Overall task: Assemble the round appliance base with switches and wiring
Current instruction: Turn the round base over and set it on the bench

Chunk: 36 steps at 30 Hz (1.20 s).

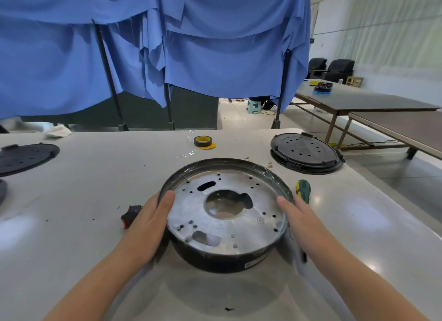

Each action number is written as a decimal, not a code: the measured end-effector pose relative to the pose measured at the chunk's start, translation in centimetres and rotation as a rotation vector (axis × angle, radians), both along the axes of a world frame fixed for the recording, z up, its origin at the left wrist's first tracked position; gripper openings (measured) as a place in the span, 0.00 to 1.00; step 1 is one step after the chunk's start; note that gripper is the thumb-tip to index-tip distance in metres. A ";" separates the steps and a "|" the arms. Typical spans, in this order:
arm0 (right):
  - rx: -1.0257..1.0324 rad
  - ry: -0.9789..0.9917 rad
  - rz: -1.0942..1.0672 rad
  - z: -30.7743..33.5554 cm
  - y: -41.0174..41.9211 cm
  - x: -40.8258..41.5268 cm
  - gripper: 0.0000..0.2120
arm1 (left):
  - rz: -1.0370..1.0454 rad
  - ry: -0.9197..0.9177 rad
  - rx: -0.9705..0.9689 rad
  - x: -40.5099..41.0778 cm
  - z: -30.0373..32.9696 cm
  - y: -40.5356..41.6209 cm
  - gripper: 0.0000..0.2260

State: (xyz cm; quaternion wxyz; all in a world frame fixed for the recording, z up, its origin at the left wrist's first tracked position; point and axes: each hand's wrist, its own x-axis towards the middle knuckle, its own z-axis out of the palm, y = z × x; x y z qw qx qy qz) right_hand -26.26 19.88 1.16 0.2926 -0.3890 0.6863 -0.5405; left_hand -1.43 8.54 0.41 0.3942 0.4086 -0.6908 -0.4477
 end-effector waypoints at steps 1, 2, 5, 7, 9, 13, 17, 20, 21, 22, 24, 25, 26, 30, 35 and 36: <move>0.001 -0.017 -0.008 -0.2 -0.1 -0.1 0.09 | -0.006 0.008 -0.010 -0.2 0.0 0.1 0.24; -0.003 -0.031 -0.017 -0.2 -0.2 -0.2 0.07 | -0.004 -0.001 -0.023 -0.3 0.0 0.2 0.23; -0.011 -0.048 -0.033 0.0 -1.1 -1.3 0.12 | 0.033 -0.036 -0.042 -0.7 -0.1 0.4 0.23; 0.019 -0.037 -0.032 0.0 -1.7 -1.9 0.15 | 0.067 -0.045 -0.048 -1.0 -0.5 0.4 0.22; 0.044 -0.025 -0.031 -0.1 -2.1 -2.2 0.18 | 0.089 -0.068 -0.052 -1.3 -0.9 0.4 0.23; 0.053 0.001 -0.043 -0.5 -2.5 -2.2 0.17 | 0.100 -0.077 -0.123 -1.1 -0.8 -0.1 0.22; -0.008 0.031 -0.088 -0.9 -2.4 -1.3 0.13 | 0.106 -0.091 -0.178 -1.0 -0.8 -0.6 0.24; -0.008 0.060 -0.107 -1.2 -2.3 -1.0 0.21 | 0.120 -0.069 -0.202 -1.0 -0.6 -0.7 0.21; 0.003 0.064 -0.107 -1.2 -2.3 -1.0 0.22 | 0.114 -0.064 -0.199 -1.0 -0.5 -0.7 0.20; 0.007 0.068 -0.106 -1.3 -2.2 -0.9 0.22 | 0.106 -0.059 -0.193 -1.1 -0.4 -0.6 0.21; 0.004 0.047 -0.092 -1.2 -2.0 -0.9 0.15 | 0.079 -0.062 -0.186 -1.0 -0.2 -0.5 0.21; -0.005 0.016 -0.081 -1.0 -2.1 -0.8 0.11 | 0.062 -0.062 -0.180 -0.9 0.0 -0.4 0.22; -0.025 -0.018 -0.077 -0.6 -2.0 -0.8 0.10 | 0.054 -0.059 -0.170 -0.8 0.3 -0.4 0.22; -0.049 0.070 -0.087 -0.4 -1.4 -1.8 0.24 | 0.136 -0.142 -0.145 1.7 1.6 -1.6 0.14; -0.057 0.271 -0.007 -0.2 0.0 -2.0 0.31 | 0.140 -0.502 -0.260 5.4 1.4 -3.3 0.06; -0.051 0.303 0.006 -0.2 0.1 -1.8 0.33 | 0.122 -0.552 -0.277 5.6 1.4 -3.3 0.04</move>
